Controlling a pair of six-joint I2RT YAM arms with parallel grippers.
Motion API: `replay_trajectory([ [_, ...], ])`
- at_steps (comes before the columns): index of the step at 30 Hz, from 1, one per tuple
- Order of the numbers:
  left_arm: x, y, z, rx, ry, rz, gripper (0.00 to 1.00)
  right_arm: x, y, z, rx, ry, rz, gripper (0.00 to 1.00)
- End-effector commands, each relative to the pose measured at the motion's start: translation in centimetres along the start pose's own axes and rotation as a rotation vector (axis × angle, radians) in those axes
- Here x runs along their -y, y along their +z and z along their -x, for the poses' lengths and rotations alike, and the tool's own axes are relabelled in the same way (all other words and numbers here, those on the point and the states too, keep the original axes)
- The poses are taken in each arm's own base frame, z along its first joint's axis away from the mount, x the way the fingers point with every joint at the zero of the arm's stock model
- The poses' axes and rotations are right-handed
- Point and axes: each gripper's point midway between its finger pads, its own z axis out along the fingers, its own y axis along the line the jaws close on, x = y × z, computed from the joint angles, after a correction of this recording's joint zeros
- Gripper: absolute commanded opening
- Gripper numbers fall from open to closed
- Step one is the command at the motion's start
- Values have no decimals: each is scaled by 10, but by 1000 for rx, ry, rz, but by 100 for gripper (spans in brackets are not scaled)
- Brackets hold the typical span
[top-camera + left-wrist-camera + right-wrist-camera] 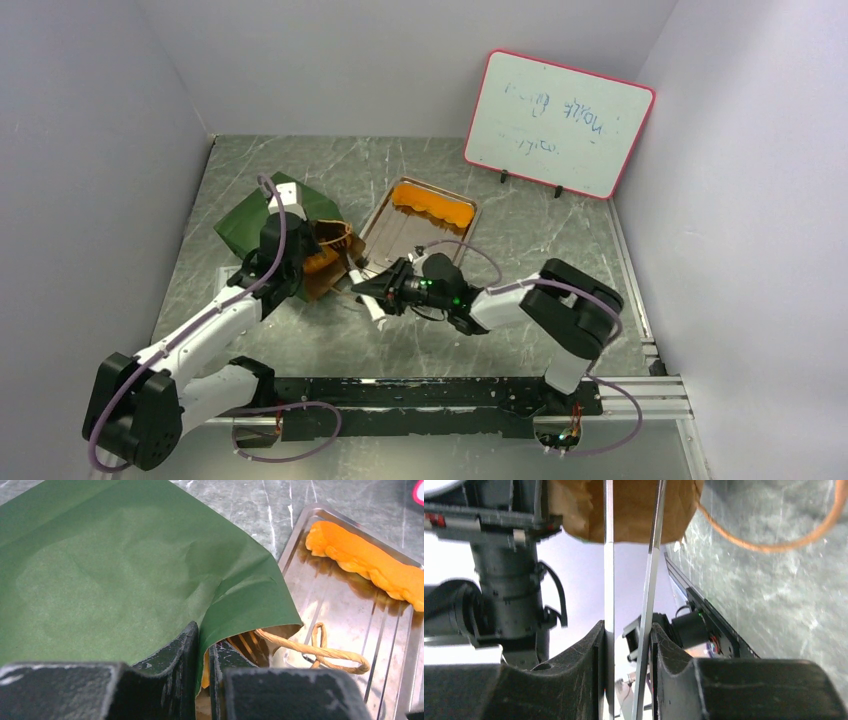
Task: Take the fake bread out of the paper bag
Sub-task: Take out the fake bread from the paper bag, then place the fake bread in the container.
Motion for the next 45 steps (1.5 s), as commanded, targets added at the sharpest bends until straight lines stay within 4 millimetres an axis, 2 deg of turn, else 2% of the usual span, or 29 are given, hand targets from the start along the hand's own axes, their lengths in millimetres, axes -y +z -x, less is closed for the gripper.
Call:
replay_trajectory([
  [1,-4,8,23,60,-93,69,7,-11,-26,-7,1,-83,35,0],
  [5,-6,13,24,51,-116,109,7,-14,-46,-5,56,-140,31,0],
  [16,-15,19,32,54,-122,200,7,-48,-88,5,213,-262,47,0],
  [22,-22,23,32,31,-102,235,7,-55,-115,22,362,-274,41,0],
  [25,-25,21,35,33,-99,236,7,-56,-121,32,426,-285,37,0],
  [30,-31,14,43,37,-93,232,7,-44,-111,45,465,-314,-1,0],
  [36,-32,2,49,44,-78,194,7,-17,-90,66,445,-375,-126,0],
  [39,-30,-4,50,68,-69,151,7,-11,-85,77,421,-391,-146,0],
  [45,-28,-7,51,78,-72,129,7,-13,-73,98,307,-440,-175,0],
])
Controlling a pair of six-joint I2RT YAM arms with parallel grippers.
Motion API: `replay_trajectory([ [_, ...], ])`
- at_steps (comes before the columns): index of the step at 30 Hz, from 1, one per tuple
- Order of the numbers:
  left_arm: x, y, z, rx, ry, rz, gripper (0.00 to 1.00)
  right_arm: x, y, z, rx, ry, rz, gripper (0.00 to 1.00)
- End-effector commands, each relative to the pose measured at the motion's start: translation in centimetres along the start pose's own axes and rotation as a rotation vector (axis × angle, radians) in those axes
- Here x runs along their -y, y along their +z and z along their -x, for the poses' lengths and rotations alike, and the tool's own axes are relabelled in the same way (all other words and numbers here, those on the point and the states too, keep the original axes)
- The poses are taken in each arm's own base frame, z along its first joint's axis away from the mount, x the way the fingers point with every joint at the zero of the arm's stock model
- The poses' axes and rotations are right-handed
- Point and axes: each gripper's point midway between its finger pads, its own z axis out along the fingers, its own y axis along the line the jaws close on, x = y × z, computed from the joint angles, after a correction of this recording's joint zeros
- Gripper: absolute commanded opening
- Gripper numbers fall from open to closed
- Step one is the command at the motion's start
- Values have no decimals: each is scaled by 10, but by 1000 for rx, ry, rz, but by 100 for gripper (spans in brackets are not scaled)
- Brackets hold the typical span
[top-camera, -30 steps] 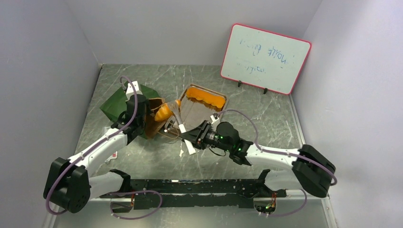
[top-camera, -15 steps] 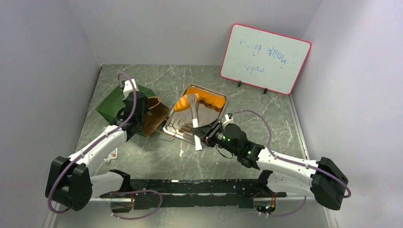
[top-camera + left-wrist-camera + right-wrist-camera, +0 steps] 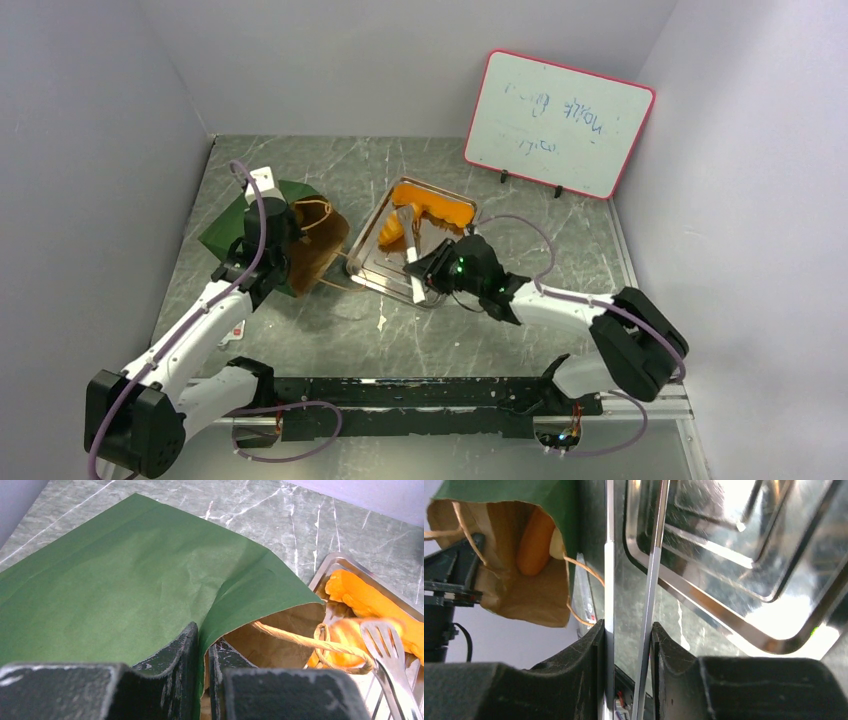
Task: Take the fake bread out of the paper bag
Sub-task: Place the fake bread in the container.
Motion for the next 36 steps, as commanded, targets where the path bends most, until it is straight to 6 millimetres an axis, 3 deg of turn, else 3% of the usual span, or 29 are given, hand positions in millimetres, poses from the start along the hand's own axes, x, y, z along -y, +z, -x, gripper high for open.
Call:
replay_trajectory([
  [1,4,-1,4,15,-2,-38,7,-39,8,13,-83,-89,138,0],
  [10,12,2,9,13,-7,-59,7,-42,18,6,-227,-56,203,0],
  [16,13,1,12,19,-6,-64,7,-29,18,12,-236,-44,174,0],
  [29,15,0,10,11,-20,-78,7,0,9,20,-243,46,161,39],
  [36,16,0,6,3,-30,-85,7,7,5,23,-241,81,167,42],
])
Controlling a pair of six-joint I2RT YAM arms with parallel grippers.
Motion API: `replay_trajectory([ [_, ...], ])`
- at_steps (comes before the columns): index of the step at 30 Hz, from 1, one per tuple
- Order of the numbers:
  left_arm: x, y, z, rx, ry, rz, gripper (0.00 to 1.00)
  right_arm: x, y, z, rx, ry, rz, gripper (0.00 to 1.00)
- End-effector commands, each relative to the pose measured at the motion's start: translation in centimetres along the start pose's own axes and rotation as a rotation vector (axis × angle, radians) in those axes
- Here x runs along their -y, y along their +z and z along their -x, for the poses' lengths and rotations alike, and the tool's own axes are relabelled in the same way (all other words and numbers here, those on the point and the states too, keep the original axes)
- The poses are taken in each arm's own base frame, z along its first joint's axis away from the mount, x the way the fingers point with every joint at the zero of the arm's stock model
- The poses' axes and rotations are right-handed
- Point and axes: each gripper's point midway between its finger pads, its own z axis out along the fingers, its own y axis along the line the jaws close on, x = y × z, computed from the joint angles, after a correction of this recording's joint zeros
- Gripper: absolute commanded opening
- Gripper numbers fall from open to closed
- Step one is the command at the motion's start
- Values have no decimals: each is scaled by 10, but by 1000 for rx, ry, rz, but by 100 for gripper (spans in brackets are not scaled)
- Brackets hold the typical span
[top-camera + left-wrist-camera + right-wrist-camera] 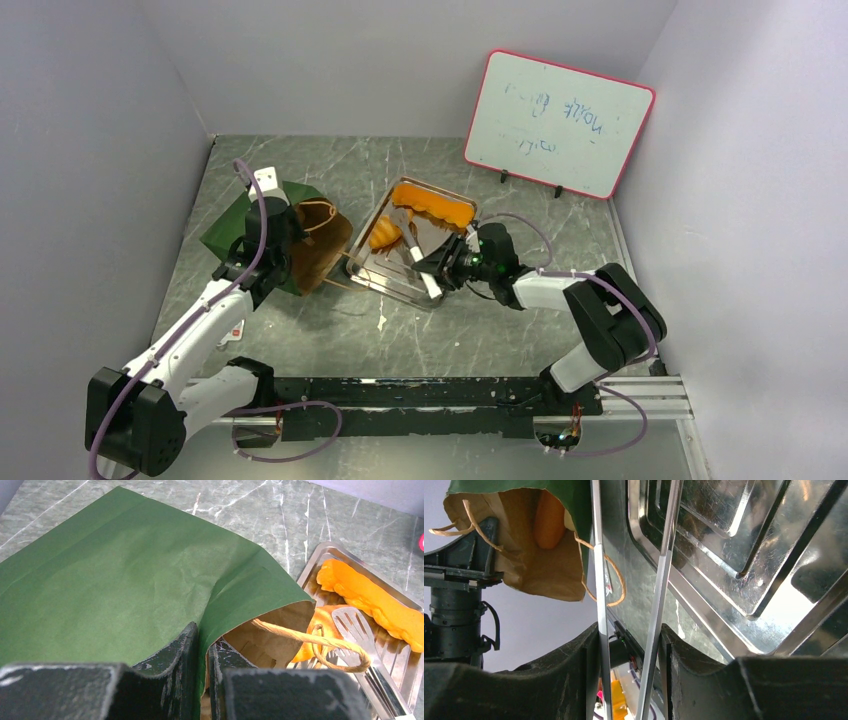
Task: Take the fake bread out of the paper bag
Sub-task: Place the fake bread in the container.
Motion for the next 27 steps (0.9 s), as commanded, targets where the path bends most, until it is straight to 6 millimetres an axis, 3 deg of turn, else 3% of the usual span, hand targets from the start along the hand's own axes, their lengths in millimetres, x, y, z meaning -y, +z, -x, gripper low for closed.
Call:
replay_trajectory([
  [1,8,-1,13,32,-38,-35,7,-11,-5,3,0,-5,57,42],
  [21,10,0,16,37,-36,-43,7,-4,-35,-4,53,-7,-2,42],
  [27,12,1,19,40,-35,-47,7,-1,-32,20,106,12,-19,42],
])
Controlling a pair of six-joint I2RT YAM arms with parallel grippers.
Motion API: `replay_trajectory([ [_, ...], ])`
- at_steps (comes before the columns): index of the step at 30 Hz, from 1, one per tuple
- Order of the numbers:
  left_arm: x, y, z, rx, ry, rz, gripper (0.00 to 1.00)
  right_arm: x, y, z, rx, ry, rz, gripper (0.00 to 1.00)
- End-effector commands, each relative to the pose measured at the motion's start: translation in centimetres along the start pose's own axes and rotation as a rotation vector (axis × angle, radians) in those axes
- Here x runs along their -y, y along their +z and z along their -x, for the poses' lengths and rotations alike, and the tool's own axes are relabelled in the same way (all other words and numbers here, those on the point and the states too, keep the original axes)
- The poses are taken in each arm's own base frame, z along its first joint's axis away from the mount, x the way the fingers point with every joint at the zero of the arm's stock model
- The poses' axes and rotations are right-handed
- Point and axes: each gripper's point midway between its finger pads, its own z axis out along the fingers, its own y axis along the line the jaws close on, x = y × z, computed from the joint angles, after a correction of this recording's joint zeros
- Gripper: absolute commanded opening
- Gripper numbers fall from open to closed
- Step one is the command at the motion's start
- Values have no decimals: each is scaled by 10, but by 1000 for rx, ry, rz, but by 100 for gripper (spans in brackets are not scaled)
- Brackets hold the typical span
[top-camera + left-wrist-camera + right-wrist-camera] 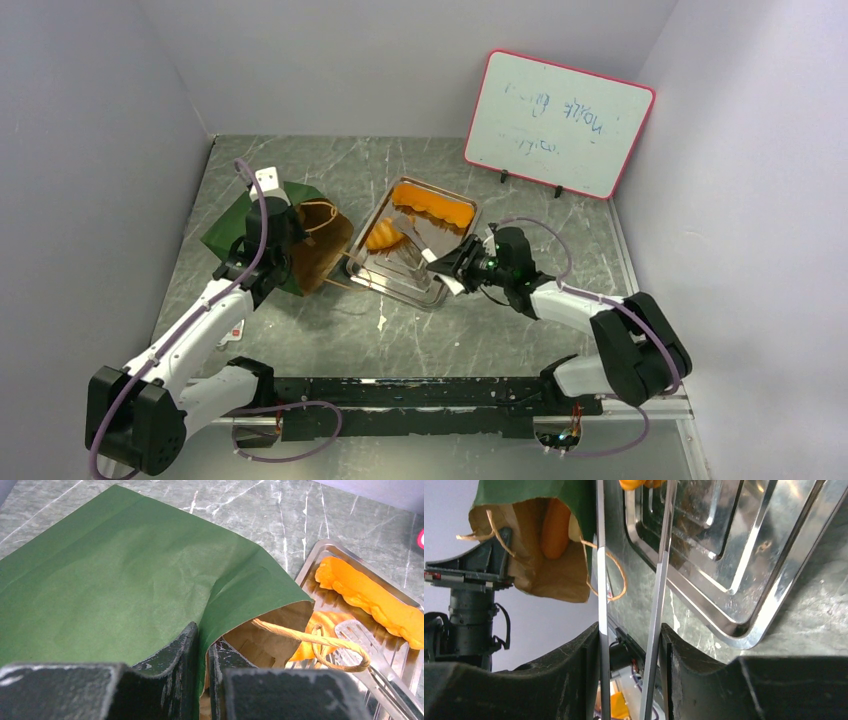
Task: Take the fake bread out of the paper bag
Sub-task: Place the fake bread in the container, then take out the fake bread from the paper bag.
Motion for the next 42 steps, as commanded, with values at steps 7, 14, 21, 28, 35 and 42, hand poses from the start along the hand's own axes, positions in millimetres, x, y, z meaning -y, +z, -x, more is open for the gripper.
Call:
replay_trajectory([
  [7,9,0,22,51,-30,-32,7,-14,18,38,81,-33,4,42],
  [14,11,3,22,47,-25,-34,7,-19,19,45,95,-38,11,42],
  [21,11,5,19,44,-20,-32,7,-19,4,38,104,-53,7,42],
  [28,9,3,17,44,-3,-37,7,-26,-22,31,131,-109,-8,40],
  [35,14,-3,12,54,51,-104,7,-47,-54,6,110,-181,26,37],
  [42,22,-10,8,45,74,-172,7,-75,-48,-48,-10,-272,73,37],
])
